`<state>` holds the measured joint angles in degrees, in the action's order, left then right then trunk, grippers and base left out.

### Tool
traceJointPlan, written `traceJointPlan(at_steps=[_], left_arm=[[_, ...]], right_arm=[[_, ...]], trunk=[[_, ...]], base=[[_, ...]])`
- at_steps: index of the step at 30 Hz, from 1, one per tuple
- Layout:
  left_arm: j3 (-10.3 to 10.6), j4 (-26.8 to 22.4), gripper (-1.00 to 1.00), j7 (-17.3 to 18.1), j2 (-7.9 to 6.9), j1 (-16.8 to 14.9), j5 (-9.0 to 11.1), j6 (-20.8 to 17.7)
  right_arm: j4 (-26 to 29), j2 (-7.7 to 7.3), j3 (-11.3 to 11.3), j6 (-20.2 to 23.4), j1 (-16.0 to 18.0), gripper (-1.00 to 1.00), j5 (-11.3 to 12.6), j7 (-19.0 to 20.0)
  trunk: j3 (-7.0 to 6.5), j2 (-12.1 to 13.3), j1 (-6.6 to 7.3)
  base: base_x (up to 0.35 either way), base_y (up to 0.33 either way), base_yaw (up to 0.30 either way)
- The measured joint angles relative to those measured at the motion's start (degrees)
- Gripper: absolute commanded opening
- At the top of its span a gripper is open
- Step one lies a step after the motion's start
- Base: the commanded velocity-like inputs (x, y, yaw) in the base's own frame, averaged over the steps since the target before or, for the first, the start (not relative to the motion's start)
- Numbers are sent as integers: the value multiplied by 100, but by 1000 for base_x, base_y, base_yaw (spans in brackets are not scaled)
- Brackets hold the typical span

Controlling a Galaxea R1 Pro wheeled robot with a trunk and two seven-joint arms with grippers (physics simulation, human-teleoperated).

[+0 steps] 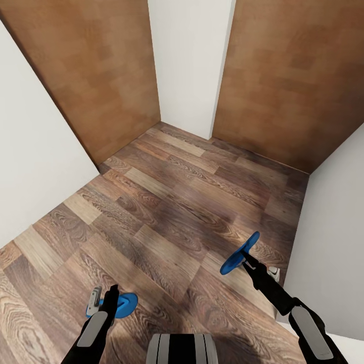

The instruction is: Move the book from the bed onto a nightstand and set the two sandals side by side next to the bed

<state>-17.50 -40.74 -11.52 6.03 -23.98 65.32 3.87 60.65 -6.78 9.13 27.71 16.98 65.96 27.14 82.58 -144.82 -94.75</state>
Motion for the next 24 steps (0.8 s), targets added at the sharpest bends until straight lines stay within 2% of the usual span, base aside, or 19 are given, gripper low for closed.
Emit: traceJointPlan(at_steps=[18,21,24], left_arm=[[-12,-10,100,-27,-4,0,-14,55],[-19,-32,100,-131,-13,0,-13,363],[-16,-94,100,-389,-12,0,0,750]], right_arm=[[-2,0,0,0,0,-100,-5,-1],[-1,0,0,-1,-2,-100,-7,-1],[-2,0,0,0,-3,-100,-6,-1]], trunk=[[0,0,0],[0,0,0],[0,0,0]], base=[[0,0,0],[0,0,0],[0,0,0]])
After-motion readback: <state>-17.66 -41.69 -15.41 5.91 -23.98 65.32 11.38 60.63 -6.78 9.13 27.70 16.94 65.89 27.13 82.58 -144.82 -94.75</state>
